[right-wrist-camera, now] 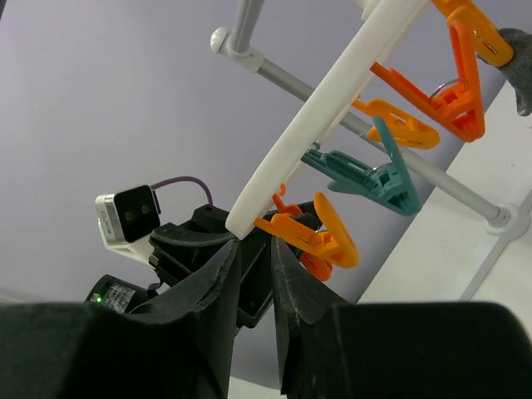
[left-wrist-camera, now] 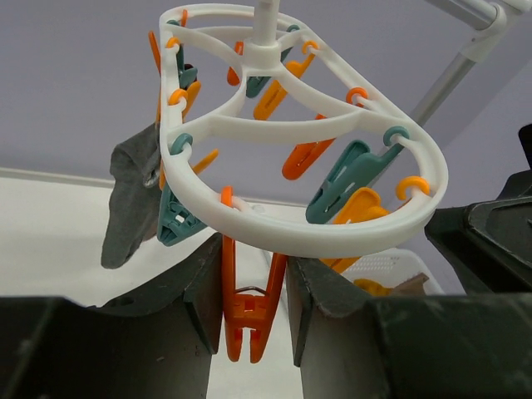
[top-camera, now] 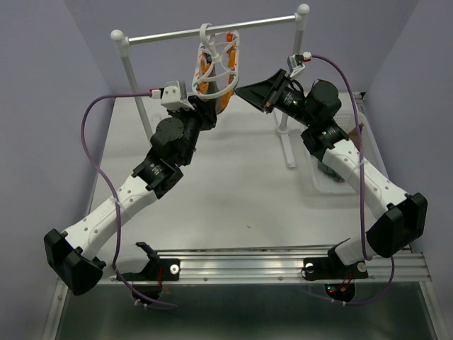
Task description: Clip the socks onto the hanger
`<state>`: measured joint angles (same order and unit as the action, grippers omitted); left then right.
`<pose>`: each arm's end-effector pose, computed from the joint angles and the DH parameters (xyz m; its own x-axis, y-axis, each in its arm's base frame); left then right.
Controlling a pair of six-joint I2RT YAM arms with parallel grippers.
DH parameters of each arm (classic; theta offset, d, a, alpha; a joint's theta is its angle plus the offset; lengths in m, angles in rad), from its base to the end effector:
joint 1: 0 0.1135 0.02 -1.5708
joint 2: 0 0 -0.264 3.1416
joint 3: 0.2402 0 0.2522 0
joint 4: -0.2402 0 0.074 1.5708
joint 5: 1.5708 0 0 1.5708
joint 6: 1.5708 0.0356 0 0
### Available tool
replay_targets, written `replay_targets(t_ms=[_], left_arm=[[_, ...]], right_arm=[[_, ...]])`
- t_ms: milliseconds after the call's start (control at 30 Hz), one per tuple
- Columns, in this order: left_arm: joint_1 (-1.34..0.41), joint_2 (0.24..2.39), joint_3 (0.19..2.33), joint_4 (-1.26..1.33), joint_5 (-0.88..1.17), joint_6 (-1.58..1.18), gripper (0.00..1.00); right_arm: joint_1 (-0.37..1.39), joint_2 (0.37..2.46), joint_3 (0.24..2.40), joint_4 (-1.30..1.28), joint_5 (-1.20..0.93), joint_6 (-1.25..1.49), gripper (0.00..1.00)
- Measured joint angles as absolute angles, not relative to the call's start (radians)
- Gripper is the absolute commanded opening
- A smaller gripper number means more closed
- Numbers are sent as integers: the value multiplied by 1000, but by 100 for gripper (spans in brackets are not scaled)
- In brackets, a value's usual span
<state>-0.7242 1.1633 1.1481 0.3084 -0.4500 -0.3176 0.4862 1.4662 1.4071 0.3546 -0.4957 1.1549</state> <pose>0.2071 -0.1625 0.4428 0.1168 -0.4787 -0.8702 0.3381 0.8430 -0.4184 0.2938 0.1744 0.4522 -0.6400 0.5719 -0.5132 -0.5641 0.1038 0.8191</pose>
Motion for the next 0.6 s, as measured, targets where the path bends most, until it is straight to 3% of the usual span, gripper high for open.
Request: replay_targets(t_ms=[600], left_arm=[[-724,1160,1177,273,-467,-336,0]], right_arm=[[486,1459,1407,360,-495,1156,27]])
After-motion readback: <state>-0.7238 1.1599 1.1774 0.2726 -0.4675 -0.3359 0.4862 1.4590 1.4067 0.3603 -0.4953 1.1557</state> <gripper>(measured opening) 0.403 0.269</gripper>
